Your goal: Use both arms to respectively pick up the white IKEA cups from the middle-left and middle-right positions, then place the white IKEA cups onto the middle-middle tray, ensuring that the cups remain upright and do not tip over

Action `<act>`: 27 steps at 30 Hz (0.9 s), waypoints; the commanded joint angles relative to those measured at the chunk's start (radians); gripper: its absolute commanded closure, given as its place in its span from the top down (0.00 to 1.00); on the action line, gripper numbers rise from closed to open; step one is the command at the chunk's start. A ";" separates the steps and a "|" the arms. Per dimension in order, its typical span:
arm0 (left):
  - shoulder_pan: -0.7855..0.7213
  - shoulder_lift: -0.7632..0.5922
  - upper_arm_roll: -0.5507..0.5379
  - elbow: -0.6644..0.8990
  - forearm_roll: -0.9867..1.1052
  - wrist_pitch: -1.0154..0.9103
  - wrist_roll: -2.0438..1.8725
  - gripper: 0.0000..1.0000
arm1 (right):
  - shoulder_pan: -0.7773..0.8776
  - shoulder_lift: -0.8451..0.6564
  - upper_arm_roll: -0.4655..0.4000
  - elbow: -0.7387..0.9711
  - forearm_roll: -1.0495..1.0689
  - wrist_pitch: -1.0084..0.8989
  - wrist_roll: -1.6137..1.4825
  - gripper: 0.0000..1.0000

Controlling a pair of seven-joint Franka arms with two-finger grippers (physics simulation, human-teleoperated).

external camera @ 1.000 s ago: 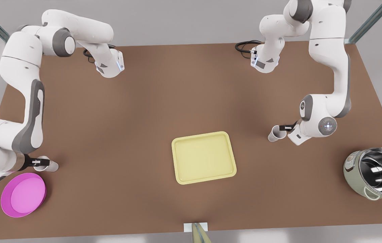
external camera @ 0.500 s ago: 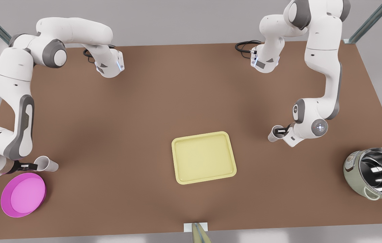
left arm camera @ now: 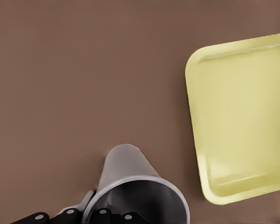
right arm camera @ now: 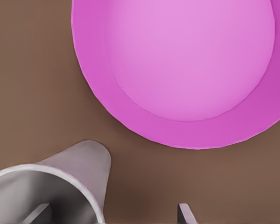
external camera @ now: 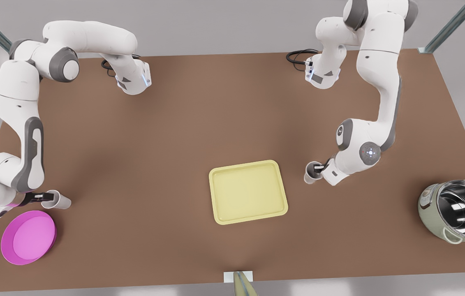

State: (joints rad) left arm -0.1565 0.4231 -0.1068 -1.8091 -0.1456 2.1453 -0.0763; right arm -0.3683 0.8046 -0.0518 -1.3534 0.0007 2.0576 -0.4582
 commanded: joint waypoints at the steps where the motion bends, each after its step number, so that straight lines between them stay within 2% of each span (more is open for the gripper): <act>1: -0.005 0.036 -0.076 0.068 -0.009 -0.013 -0.468 0.21 | 0.000 0.011 0.000 0.000 0.004 0.004 -0.082 1.00; 2: -0.005 0.054 -0.115 0.099 -0.008 -0.012 -0.548 0.21 | 0.000 0.011 0.000 0.000 0.005 0.004 -0.082 1.00; 4: -0.026 0.109 -0.186 0.158 0.000 -0.008 -0.713 0.21 | 0.002 0.016 0.000 0.002 -0.001 0.004 -0.082 0.63; 6: -0.078 0.187 -0.186 0.237 0.000 -0.001 -0.815 0.21 | 0.005 0.018 0.000 0.002 -0.005 0.004 -0.082 0.48; 9: -0.091 0.235 -0.186 0.251 0.001 0.074 -0.816 0.21 | 0.012 0.019 0.000 0.002 -0.011 0.004 -0.083 0.37; 11: -0.091 0.256 -0.186 0.240 0.026 0.097 -0.815 0.21 | 0.025 0.018 0.001 0.002 -0.013 0.004 -0.083 0.24; 12: -0.089 0.270 -0.186 0.240 0.032 0.099 -0.815 0.21 | 0.032 0.018 0.003 0.004 -0.011 0.003 -0.083 0.21; 16: -0.080 0.286 -0.186 0.237 0.054 0.104 -0.818 0.21 | 0.091 -0.013 0.026 0.011 0.004 -0.014 -0.073 0.21; 18: -0.078 0.293 -0.186 0.235 0.052 0.105 -0.820 0.21 | 0.097 -0.030 0.076 0.020 0.005 -0.036 -0.073 0.21; 20: -0.080 0.295 -0.186 0.232 0.052 0.105 -0.820 0.21 | 0.100 -0.035 0.176 0.022 0.004 -0.042 -0.076 0.21; 21: -0.080 0.298 -0.186 0.232 0.054 0.107 -0.818 0.39 | 0.107 -0.045 0.242 0.022 0.002 -0.043 -0.071 0.21; 22: -0.080 0.299 -0.186 0.232 0.054 0.120 -0.818 0.57 | 0.141 -0.048 0.262 0.027 0.004 -0.043 -0.063 0.21; 23: -0.080 0.299 -0.186 0.232 0.054 0.120 -0.816 0.69 | 0.189 -0.047 0.264 0.053 0.004 -0.043 -0.028 0.21; 25: -0.078 0.299 -0.186 0.232 0.054 0.120 -0.816 0.78 | 0.295 -0.047 0.265 0.082 0.004 -0.042 0.108 0.21; 26: -0.075 0.298 -0.186 0.232 0.054 0.117 -0.815 0.89 | 0.338 -0.045 0.267 0.089 0.007 -0.039 0.170 0.21; 27: -0.069 0.295 -0.186 0.232 0.054 0.116 -0.816 0.98 | 0.350 -0.041 0.303 0.089 0.034 -0.034 0.225 0.21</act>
State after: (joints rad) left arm -0.2284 0.7197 -0.2927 -1.5779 -0.1225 2.2647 -0.6745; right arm -0.0372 0.7647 0.2422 -1.2665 0.0177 2.0234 -0.4696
